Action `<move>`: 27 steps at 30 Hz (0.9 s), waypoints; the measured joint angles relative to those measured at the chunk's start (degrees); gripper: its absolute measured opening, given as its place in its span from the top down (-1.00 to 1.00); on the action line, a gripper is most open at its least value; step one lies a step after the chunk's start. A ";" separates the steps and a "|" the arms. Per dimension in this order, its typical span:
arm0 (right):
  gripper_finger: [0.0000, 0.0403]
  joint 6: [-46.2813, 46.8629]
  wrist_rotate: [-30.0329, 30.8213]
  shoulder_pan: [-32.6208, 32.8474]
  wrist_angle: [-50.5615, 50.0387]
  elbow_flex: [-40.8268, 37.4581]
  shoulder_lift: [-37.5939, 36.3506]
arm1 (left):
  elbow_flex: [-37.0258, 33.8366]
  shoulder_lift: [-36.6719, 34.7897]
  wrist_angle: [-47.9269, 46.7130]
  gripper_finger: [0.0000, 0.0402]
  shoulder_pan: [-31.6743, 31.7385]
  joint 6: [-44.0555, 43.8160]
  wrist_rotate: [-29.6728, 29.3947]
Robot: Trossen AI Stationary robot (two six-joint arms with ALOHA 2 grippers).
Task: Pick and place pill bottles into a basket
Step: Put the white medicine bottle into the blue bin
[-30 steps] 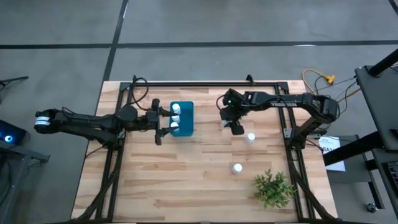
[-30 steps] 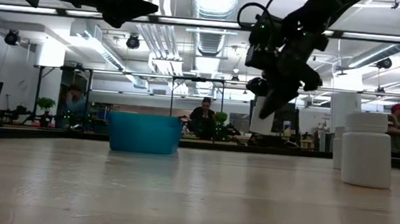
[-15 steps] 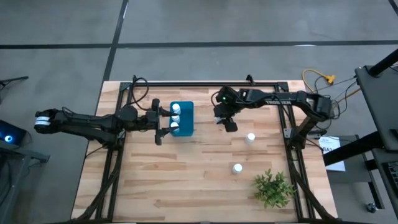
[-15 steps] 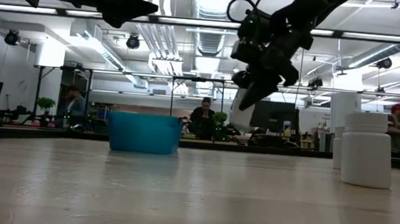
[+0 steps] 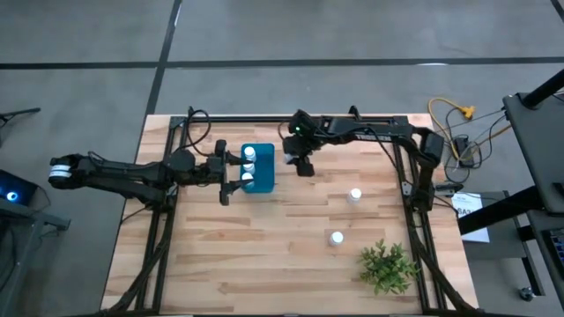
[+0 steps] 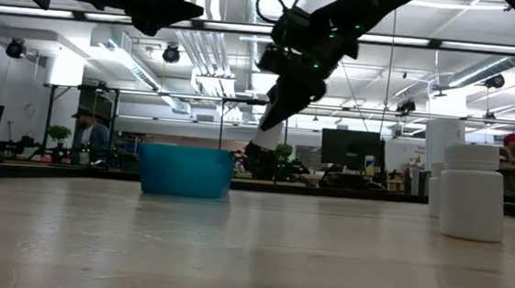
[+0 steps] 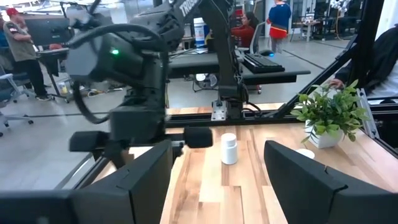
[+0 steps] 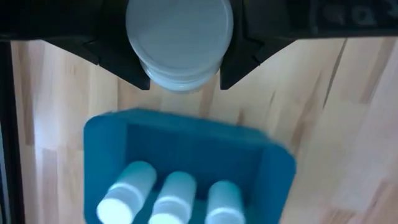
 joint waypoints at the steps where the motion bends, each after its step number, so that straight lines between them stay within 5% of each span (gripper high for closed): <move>1: 0.20 0.84 0.48 0.01 -0.60 1.62 1.02 | 0.00 0.00 0.00 -0.19 0.01 0.00 0.01; 14: 0.20 7.15 3.63 0.03 -10.43 19.88 11.24 | 0.00 0.00 0.15 -0.19 0.00 -1.48 0.01; 27: 0.20 6.66 3.51 0.21 -14.13 29.58 16.32 | 0.04 -0.81 0.55 -0.19 0.00 -3.13 0.01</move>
